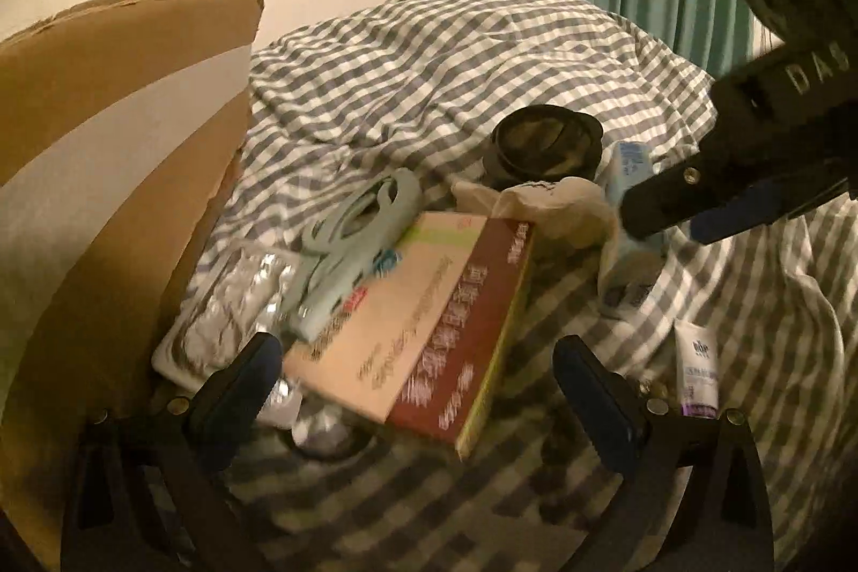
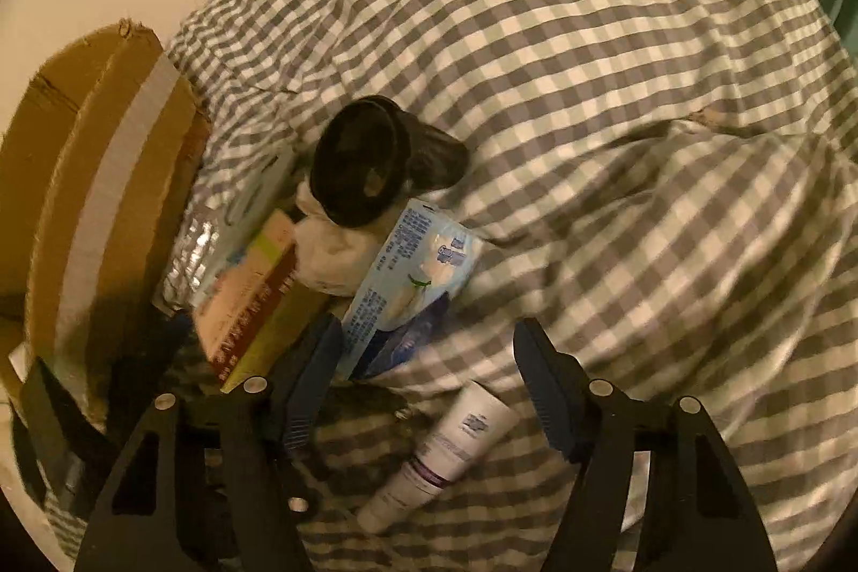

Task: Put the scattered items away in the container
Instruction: 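Reach both grippers toward the capsule box and tissue pack, then grasp the amoxicillin capsule box with left gripper while right grasps blue tissue pack, then carry capsule box and tissue pack over the cardboard box and open both grippers, then grasp the thin white stick with left gripper while right grasps white lotion tube, then carry the stick and lotion tube into the cardboard box and release both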

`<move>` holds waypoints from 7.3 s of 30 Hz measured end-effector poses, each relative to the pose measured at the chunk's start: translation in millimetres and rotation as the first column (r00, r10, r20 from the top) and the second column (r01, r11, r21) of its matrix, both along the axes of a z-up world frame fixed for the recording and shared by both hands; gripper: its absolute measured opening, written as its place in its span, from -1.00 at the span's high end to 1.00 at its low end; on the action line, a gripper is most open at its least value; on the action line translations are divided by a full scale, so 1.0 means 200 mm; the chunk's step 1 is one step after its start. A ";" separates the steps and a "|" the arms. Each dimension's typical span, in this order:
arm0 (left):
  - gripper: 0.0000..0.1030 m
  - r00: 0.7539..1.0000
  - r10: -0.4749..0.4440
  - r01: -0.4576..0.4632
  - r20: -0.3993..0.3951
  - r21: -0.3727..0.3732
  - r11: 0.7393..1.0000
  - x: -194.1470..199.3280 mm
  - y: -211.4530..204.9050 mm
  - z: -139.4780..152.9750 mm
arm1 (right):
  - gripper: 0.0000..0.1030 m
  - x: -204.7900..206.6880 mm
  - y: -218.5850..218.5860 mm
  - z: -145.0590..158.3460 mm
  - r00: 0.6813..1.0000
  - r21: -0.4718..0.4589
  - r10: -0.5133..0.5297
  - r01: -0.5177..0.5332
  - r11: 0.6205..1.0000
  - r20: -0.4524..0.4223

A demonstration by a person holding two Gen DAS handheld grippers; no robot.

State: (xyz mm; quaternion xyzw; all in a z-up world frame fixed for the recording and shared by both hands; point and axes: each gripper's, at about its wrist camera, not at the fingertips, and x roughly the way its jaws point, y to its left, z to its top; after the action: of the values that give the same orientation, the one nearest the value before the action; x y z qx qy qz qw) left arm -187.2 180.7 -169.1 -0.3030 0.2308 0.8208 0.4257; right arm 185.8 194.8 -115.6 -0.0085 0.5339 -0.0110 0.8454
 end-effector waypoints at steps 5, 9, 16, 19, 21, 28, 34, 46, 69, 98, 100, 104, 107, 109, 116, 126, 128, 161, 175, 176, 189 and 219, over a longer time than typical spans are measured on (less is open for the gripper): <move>-1.00 1.000 -0.026 0.026 0.007 0.018 0.999 -0.04 0.01 -0.03 | -0.32 0.08 0.00 -0.07 0.979 0.134 -0.198 0.203 0.970 -0.050; -1.00 0.996 -0.048 0.045 0.069 0.048 0.998 -0.08 0.01 -0.03 | -0.34 0.12 -0.02 -0.15 0.971 0.192 -0.218 0.234 0.953 -0.101; -0.62 0.980 -0.116 0.103 0.162 0.091 0.991 -0.06 -0.06 0.02 | -0.17 0.04 -0.01 -0.05 0.958 0.125 -0.276 0.285 0.950 -0.078; -0.62 0.978 -0.132 0.121 0.163 0.073 0.990 0.01 -0.11 0.04 | -0.17 -0.03 -0.03 0.03 0.952 0.109 -0.303 0.307 0.946 -0.053; -0.61 0.970 -0.133 0.123 0.206 0.060 0.991 0.03 -0.14 0.04 | -0.18 -0.08 -0.03 0.09 0.951 0.076 -0.308 0.309 0.948 -0.031; -0.52 0.946 -0.142 0.123 0.291 0.080 0.989 0.15 -0.29 0.20 | -0.17 -0.25 0.11 0.27 0.951 0.009 -0.304 0.304 0.953 0.057; 0.58 0.941 -0.191 0.169 0.280 0.102 0.980 0.23 -0.37 0.43 | -0.17 -0.42 0.35 0.39 0.932 -0.036 -0.326 0.335 0.941 0.158; -0.93 0.956 -0.019 0.018 0.293 0.006 1.000 0.14 -0.34 0.13 | -0.18 -0.47 0.40 0.28 0.926 -0.034 -0.354 0.361 0.932 0.134; -0.46 0.995 -0.025 0.000 0.101 0.242 0.970 0.13 -0.55 0.87 | -0.18 -0.42 0.77 0.54 0.922 -0.196 -0.266 0.326 0.925 0.280; -1.00 0.987 0.134 -0.110 -0.085 0.239 0.965 -0.37 -0.83 0.95 | -0.46 0.28 1.03 0.59 0.882 -0.020 -0.321 0.349 0.937 0.345; -1.00 0.995 0.083 -0.065 -0.057 0.265 0.962 -0.24 -0.80 0.98 | -0.46 0.15 0.99 0.61 0.879 -0.068 -0.343 0.385 0.920 0.331; -1.00 0.998 -0.043 0.028 0.046 0.274 0.961 0.05 -0.70 0.92 | -0.46 -0.18 0.88 0.61 0.869 -0.168 -0.407 0.462 0.871 0.281; -1.00 0.993 -0.063 0.042 0.095 0.205 0.978 0.22 -0.57 0.75 | -0.46 -0.40 0.75 0.53 0.845 -0.186 -0.478 0.523 0.832 0.242; -1.00 0.991 -0.044 0.027 0.127 0.131 0.991 0.28 -0.52 0.59 | -0.46 -0.49 0.65 0.45 0.821 -0.162 -0.529 0.563 0.810 0.214; -1.00 0.988 -0.006 0.010 0.154 -0.024 1.000 0.28 -0.42 0.19 | 0.10 -0.52 0.29 0.11 0.737 -0.004 -0.675 0.675 0.738 0.037; -1.00 0.962 0.050 -0.037 0.268 -0.052 0.998 0.21 -0.40 0.02 | 0.10 -0.36 0.11 -0.23 0.670 0.042 -0.725 0.738 0.673 -0.160; -1.00 0.961 0.039 -0.026 0.272 -0.052 0.998 0.22 -0.40 0.01 | 0.10 -0.35 0.07 -0.28 0.649 0.068 -0.740 0.758 0.649 -0.179; 0.93 0.892 0.150 -0.113 0.427 -0.110 0.987 0.39 -0.50 0.02 | 0.51 -0.45 0.26 0.11 0.804 0.026 -0.593 0.594 0.804 -0.043; 0.93 0.900 0.114 -0.081 0.421 -0.096 0.992 0.34 -0.52 0.00 | 0.61 -0.33 0.14 -0.26 0.756 0.000 -0.615 0.631 0.776 -0.225; 0.93 0.900 0.113 -0.082 0.420 -0.092 0.992 0.34 -0.53 0.01 | 0.70 -0.33 0.15 -0.26 0.754 -0.010 -0.618 0.632 0.775 -0.224; 0.93 0.942 0.029 -0.045 0.333 0.040 0.998 0.34 -0.62 0.49 | 0.71 -0.50 0.64 0.23 0.808 -0.112 -0.584 0.589 0.800 0.079; -0.66 0.962 0.271 -0.272 0.036 0.048 0.961 -0.65 -0.78 0.98 | 0.24 0.52 0.98 0.49 0.902 0.073 -0.343 0.336 0.939 0.263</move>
State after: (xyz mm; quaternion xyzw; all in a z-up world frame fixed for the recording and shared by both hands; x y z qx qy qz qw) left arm -318.2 24.4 27.8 -0.3324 0.1592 0.8727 0.3202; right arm 289.8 390.9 -18.1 0.0972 0.4063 -0.1523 0.8957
